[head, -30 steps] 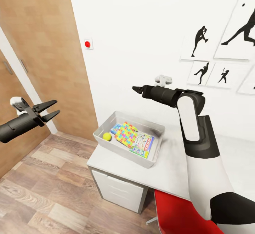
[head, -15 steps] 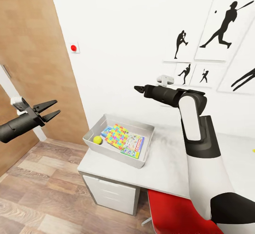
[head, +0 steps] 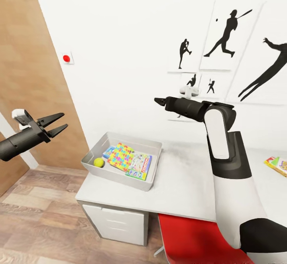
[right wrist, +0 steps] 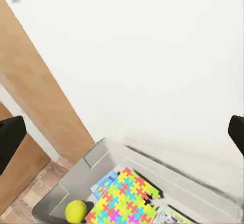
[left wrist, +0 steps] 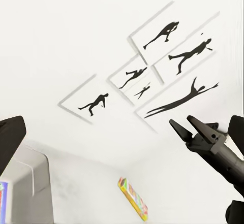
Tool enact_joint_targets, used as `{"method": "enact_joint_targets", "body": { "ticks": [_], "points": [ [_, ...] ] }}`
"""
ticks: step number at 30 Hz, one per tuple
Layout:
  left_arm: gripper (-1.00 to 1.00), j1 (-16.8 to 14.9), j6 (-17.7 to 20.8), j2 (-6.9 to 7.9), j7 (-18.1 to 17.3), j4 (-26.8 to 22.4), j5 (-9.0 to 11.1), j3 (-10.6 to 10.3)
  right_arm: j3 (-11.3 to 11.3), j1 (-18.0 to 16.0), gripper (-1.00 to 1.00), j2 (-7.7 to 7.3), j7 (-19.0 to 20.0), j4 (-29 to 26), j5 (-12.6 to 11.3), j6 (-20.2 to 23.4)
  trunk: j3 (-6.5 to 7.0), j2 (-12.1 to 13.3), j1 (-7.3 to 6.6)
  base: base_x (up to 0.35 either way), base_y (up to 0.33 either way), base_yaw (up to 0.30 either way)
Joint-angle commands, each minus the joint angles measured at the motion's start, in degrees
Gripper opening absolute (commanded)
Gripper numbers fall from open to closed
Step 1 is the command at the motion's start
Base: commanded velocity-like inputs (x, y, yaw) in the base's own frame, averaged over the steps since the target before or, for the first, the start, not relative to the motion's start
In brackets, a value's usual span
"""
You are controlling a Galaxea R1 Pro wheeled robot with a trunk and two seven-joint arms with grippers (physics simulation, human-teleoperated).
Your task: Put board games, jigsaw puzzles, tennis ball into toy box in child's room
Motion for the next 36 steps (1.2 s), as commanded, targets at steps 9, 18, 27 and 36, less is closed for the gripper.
{"method": "enact_joint_targets", "body": {
  "ticks": [9, 18, 27, 36],
  "points": [
    [1.0, -0.06, 0.2, 0.01, -0.58, 0.05, -0.58, 0.07, -0.24, 0.14, 1.0, -0.62, -0.6, -0.02, -1.82, 0.17, 0.58, -0.1, 0.03, 0.0, 0.0, -0.195],
    [1.0, -0.06, 0.2, 0.01, -0.58, 0.05, -0.58, 0.07, -0.35, 0.56, 1.0, -0.72, -0.6, -0.02, -1.93, 0.17, 1.25, -0.1, 0.03, 0.0, 0.0, -0.196],
    [1.0, -0.68, 0.21, 0.01, -0.55, 0.11, -0.64, -0.57, -1.61, 3.06, 1.0, -2.35, -0.6, -0.02, -2.18, 0.17, 1.92, -0.1, 0.03, 0.0, 0.0, -0.196],
    [1.0, -2.1, -0.02, -1.06, -0.44, 0.35, -1.21, -2.38, -3.59, 6.72, 1.0, -10.35, -0.6, -0.02, -10.94, 0.17, 2.6, -0.1, 0.03, 0.0, 0.0, -0.196]
  ]
}}
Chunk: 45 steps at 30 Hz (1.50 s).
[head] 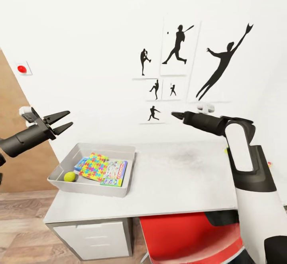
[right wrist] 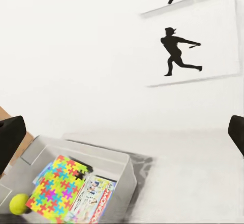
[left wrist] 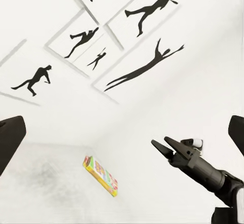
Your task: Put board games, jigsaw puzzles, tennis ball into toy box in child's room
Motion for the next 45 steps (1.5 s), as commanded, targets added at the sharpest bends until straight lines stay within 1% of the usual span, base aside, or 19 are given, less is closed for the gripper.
{"method": "enact_joint_targets", "body": {
  "ticks": [1, 5, 6, 9, 10, 12, 15, 20, 23, 26, 27, 29, 30, 34, 35, 38, 40, 41, 45],
  "points": [
    [1.0, -0.22, 0.2, -0.35, -0.5, 0.04, -0.65, -0.22, -0.1, 0.52, 1.0, -1.64, -0.6, -0.03, -2.79, 0.11, -0.03, -0.11, 0.03, 0.0, 0.0, -0.196],
    [1.0, -0.93, 0.17, -1.26, 0.85, 0.11, -0.74, -1.25, -0.54, 3.01, 1.0, -8.25, -0.64, -0.03, -11.0, 0.11, 0.26, -0.11, 0.03, 0.0, 0.0, -0.196],
    [1.0, -0.93, 0.17, -1.26, 0.85, 0.11, -0.74, -1.25, -0.54, 3.01, 1.0, -8.25, -0.64, -0.03, -11.0, 0.11, 0.34, -0.11, 0.03, 0.0, 0.0, -0.196],
    [1.0, -1.72, 0.17, -2.1, 2.74, 0.13, -0.75, -2.02, -0.69, 4.6, 1.0, -13.09, -0.66, -0.03, -15.49, 0.11, 0.56, -0.11, 0.03, 0.0, 0.0, -0.196],
    [1.0, -1.72, 0.17, -2.1, 2.74, 0.13, -0.75, -2.02, -0.69, 4.6, 1.0, -13.09, -0.66, -0.03, -15.49, 0.11, 0.64, -0.11, 0.03, 0.0, 0.0, -0.196],
    [1.0, -2.08, 0.16, -2.83, 3.78, 0.14, -0.75, -2.54, -0.76, 5.66, 1.0, -15.57, -0.64, -0.03, -17.28, 0.11, 0.79, -0.11, 0.03, 0.0, 0.0, -0.196],
    [1.0, -2.71, 0.16, -3.73, 5.01, 0.15, -0.75, -3.34, -0.88, 7.25, 1.0, -18.19, -0.62, -0.03, -18.83, 0.11, 1.01, -0.11, 0.03, 0.0, 0.0, -0.196],
    [1.0, -3.58, 0.13, -4.67, 6.24, 0.23, -0.81, -4.89, -1.22, 8.38, 1.0, -19.83, -0.58, -0.03, -19.68, 0.11, 1.39, -0.11, 0.03, 0.0, 0.0, -0.196],
    [1.0, -5.43, 0.05, -6.99, 9.01, 0.37, -0.94, -8.14, -2.04, 9.85, 1.0, -21.1, -0.54, -0.03, -20.29, 0.11, 1.61, -0.11, 0.03, 0.0, 0.0, -0.196],
    [1.0, -6.49, 0.03, -8.44, 11.0, 0.44, -0.97, -9.55, -2.32, 10.48, 1.0, -21.47, -0.53, 0.0, -20.48, 0.11, 1.84, -0.11, 0.03, 0.0, 0.0, -0.196],
    [1.0, -7.54, 0.03, -10.01, 13.22, 0.5, -0.95, -10.88, -2.52, 11.24, 1.0, -21.82, -0.52, 0.09, -20.6, 0.11, 1.91, -0.11, 0.03, 0.0, 0.0, -0.196],
    [1.0, -8.47, 0.03, -11.68, 15.43, 0.53, -0.95, -12.2, -2.79, 12.25, 1.0, -22.25, -0.47, 0.25, -20.67, 0.11, 2.06, -0.11, 0.03, 0.0, 0.0, -0.196],
    [1.0, -8.47, 0.03, -11.68, 15.43, 0.53, -0.95, -12.2, -2.79, 12.25, 1.0, -22.25, -0.47, 0.25, -20.67, 0.11, 2.13, -0.11, 0.03, 0.0, 0.0, -0.196],
    [1.0, -9.94, -0.04, -14.76, 19.44, 0.62, -0.99, -14.57, -3.72, 14.47, 1.0, -23.56, -0.1, 0.45, -20.76, 0.11, 2.43, -0.11, 0.03, 0.0, 0.0, -0.197],
    [1.0, -9.94, -0.04, -14.76, 19.44, 0.62, -0.99, -14.57, -3.72, 14.47, 1.0, -23.56, -0.1, 0.45, -20.76, 0.11, 2.5, -0.11, 0.03, 0.0, 0.0, -0.197],
    [1.0, -11.06, -0.08, -17.26, 22.69, 0.71, -1.0, -16.42, -4.94, 16.59, 1.0, -24.24, 0.63, 0.48, -20.75, 0.11, 2.72, -0.11, 0.03, 0.0, 0.0, -0.197],
    [1.0, -11.32, -0.08, -17.85, 23.4, 0.76, -1.02, -16.9, -5.19, 17.2, 1.0, -24.31, 0.98, 0.5, -20.75, 0.11, 2.86, -0.11, 0.03, 0.0, 0.0, -0.197],
    [1.0, -11.85, -0.12, -19.1, 24.77, 1.13, -1.05, -17.83, -5.53, 18.35, 1.0, -24.29, 1.91, 0.55, -20.74, 0.11, 2.93, -0.11, 0.03, 0.0, 0.0, -0.198],
    [1.0, -13.13, -0.16, -21.41, 26.92, 3.63, -2.24, -19.19, -5.86, 19.9, 1.0, -23.95, 3.44, 1.14, -20.68, 0.11, 3.22, -0.11, 0.03, 0.0, 0.0, -0.198]
  ]
}}
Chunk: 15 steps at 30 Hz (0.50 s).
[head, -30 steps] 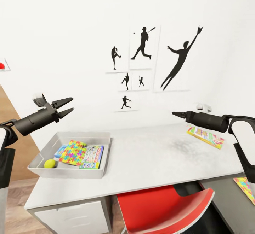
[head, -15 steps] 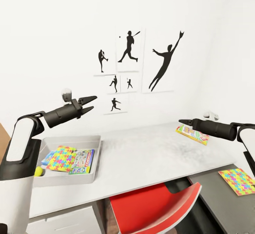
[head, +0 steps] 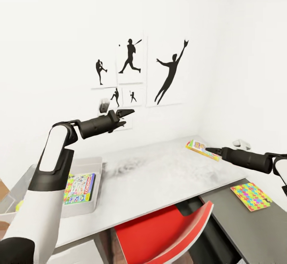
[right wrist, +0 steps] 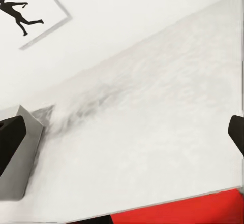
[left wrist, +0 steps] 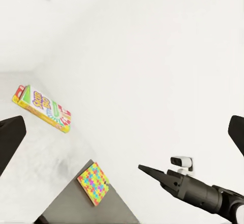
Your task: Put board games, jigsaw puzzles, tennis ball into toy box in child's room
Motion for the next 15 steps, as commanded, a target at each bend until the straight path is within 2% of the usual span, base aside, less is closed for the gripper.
{"method": "enact_joint_targets", "body": {
  "ticks": [1, 6, 7, 8, 9, 15],
  "points": [
    [1.0, -0.07, 0.05, 0.03, 0.61, -0.03, 0.6, -0.05, -0.01, -0.07, 1.0, 0.0, -0.41, -0.01, -0.45, 0.22, -0.05, -0.12, 0.03, 0.0, 0.0, -0.198],
    [1.0, -1.11, 0.03, -1.26, 1.28, 3.43, -2.29, -0.63, -0.08, 0.96, 1.0, 0.28, 0.31, 1.04, -0.47, 0.22, 0.3, -0.12, 0.03, 0.0, 0.0, -0.198],
    [1.0, -1.11, 0.03, -1.26, 1.28, 3.43, -2.29, -0.63, -0.08, 0.96, 1.0, 0.28, 0.31, 1.04, -0.47, 0.22, 0.37, -0.12, 0.03, 0.0, 0.0, -0.198],
    [1.0, -1.29, 0.03, -1.44, 1.33, 4.11, -2.96, -0.71, -0.08, 1.18, 1.0, 0.33, 0.42, 1.19, -0.49, 0.22, 0.44, -0.12, 0.03, 0.0, 0.0, -0.198],
    [1.0, -1.81, -0.03, -1.88, 1.45, 5.69, -4.69, -0.94, -0.09, 1.74, 1.0, 0.38, 0.66, 1.56, -0.51, 0.22, 0.51, -0.12, 0.03, 0.0, 0.0, -0.199],
    [1.0, -2.01, -0.16, -2.13, 1.5, 6.43, -5.52, -1.18, 0.01, 2.0, 1.0, 0.42, 0.77, 1.73, -0.49, 0.22, 0.93, -0.12, 0.03, 0.0, 0.0, -0.199]
  ]
}}
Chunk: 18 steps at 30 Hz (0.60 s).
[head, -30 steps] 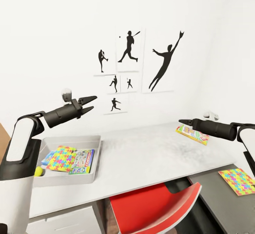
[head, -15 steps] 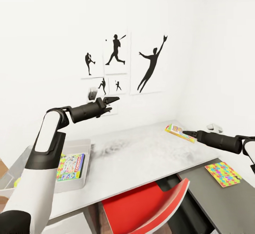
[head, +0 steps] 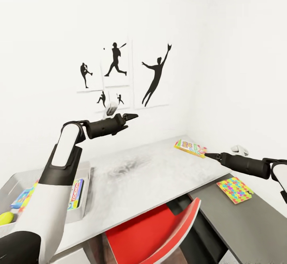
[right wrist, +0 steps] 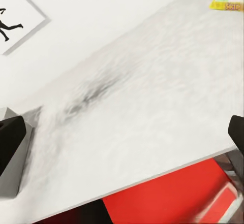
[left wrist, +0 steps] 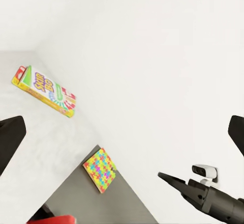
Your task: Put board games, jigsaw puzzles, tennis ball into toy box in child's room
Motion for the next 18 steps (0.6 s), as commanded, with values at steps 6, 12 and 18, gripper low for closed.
{"method": "enact_joint_targets", "body": {
  "ticks": [6, 12, 18],
  "points": [
    [1.0, -0.13, -0.26, -0.1, 0.63, 0.22, -0.05, -0.68, 0.2, 0.01, 1.0, 0.18, -0.3, 0.11, -0.07, 0.23, 0.29, -0.12, 0.04, 0.0, 0.0, -0.2],
    [1.0, -0.26, -0.66, -0.2, 0.66, 1.17, -1.03, -1.25, 0.39, -0.26, 1.0, 0.86, -0.31, 3.08, 0.21, 0.23, 0.69, -0.12, 0.04, 0.0, 0.0, -0.208],
    [1.0, -1.29, -0.81, -0.73, 0.64, 4.61, -1.31, -1.45, 0.4, -0.76, 1.0, 1.02, -0.23, 6.84, 0.3, 0.23, 1.02, -0.12, 0.04, 0.0, 0.0, -0.226]
  ]
}}
